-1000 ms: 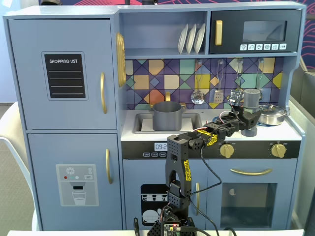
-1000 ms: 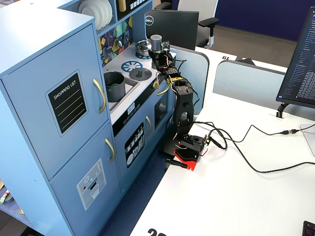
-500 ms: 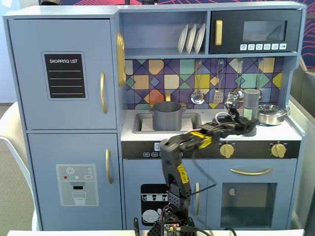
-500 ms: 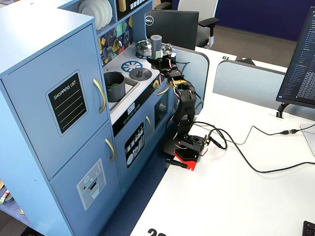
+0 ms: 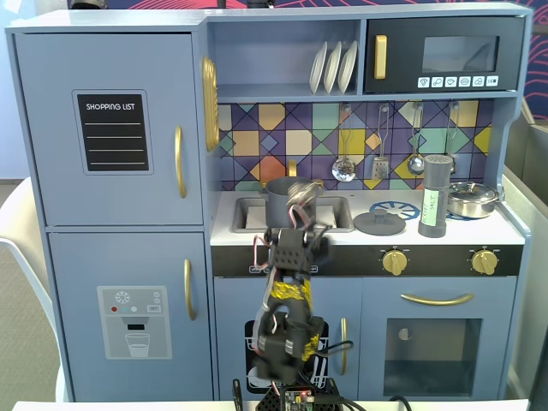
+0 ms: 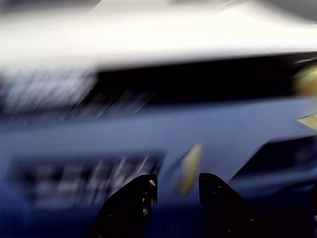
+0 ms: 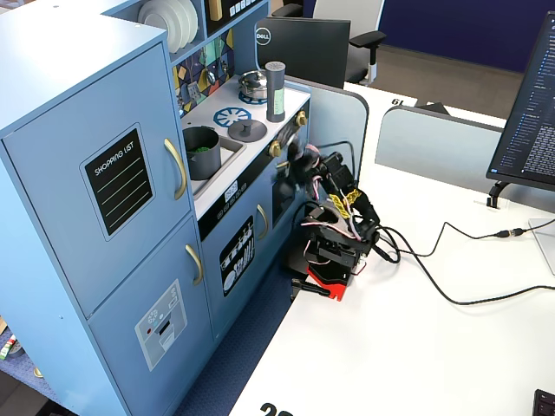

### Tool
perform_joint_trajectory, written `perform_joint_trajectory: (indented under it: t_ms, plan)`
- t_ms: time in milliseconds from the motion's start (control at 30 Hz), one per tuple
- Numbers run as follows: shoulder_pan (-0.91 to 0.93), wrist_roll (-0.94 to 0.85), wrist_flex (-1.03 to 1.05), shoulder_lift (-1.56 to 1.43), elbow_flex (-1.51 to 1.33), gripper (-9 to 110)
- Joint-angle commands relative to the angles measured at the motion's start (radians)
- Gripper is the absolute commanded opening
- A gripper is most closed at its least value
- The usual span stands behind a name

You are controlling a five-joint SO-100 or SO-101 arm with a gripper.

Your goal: Put salt in the gray recipient

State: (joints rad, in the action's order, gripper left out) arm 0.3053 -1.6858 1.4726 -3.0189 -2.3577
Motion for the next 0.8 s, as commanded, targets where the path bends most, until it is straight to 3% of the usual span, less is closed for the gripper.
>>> perform_joint_trajectory:
  t_ms: [0,100,333,467,767]
  plan:
    - [-0.135,0.089,-0.014,-0.091,-0.206,0]
    - [-0.164,0.186,-0.126,-0.135,-0.399,0]
    - [-0.236,0.127,-0.212,-0.15,-0.738,0]
    - [-0.268,0.199,-0.163,-0.181,-0.758,0]
    - [-0.259,0.155,-0.146,-0.201,-0.758,2]
